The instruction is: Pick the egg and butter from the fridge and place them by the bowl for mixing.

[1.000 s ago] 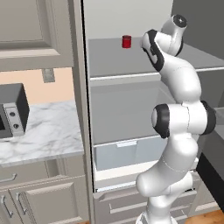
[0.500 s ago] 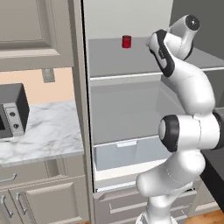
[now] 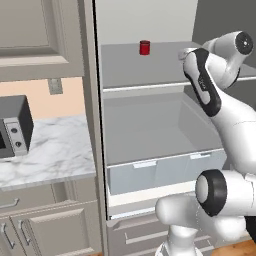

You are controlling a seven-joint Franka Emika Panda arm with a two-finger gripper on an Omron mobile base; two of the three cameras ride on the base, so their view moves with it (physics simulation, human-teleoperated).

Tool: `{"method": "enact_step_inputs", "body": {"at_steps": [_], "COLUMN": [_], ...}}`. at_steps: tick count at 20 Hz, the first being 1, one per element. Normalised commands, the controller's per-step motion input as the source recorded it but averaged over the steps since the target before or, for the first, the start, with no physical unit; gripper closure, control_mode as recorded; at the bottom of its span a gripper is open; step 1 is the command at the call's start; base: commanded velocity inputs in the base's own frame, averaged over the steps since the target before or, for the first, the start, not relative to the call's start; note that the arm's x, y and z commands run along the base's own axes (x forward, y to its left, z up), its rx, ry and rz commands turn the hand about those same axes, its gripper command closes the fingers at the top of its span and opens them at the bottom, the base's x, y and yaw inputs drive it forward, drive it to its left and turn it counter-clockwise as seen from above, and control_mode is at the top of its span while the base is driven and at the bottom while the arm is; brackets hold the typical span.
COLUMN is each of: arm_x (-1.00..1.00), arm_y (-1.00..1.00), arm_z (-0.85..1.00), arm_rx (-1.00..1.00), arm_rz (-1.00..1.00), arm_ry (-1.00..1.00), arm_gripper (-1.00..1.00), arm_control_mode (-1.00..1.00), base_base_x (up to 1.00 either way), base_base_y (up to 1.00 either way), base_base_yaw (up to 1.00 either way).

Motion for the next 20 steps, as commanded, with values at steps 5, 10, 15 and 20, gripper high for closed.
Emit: {"method": "enact_step_inputs", "body": {"at_steps": [5, 10, 15, 20], "arm_x": [-1.0, -1.0, -1.0, -1.0], "arm_y": [0.0, 0.1, 0.28, 0.35], "arm_z": [0.17, 0.22, 0.1, 0.0], "arm_rx": [0.0, 0.02, 0.09, 0.07], "arm_rz": [-0.05, -0.07, -0.05, -0.02], "arm_ry": [-0.01, 0.02, 0.08, 0.11], "arm_gripper": [1.0, 1.0, 1.0, 1.0], "arm_control_mode": [-1.0, -1.0, -1.0, -1.0], "base_base_x": [0.0, 0.0, 0.0, 0.0], "base_base_y": [0.0, 0.0, 0.0, 0.0], "base_base_yaw": [0.0, 0.0, 0.0, 0.0]}}
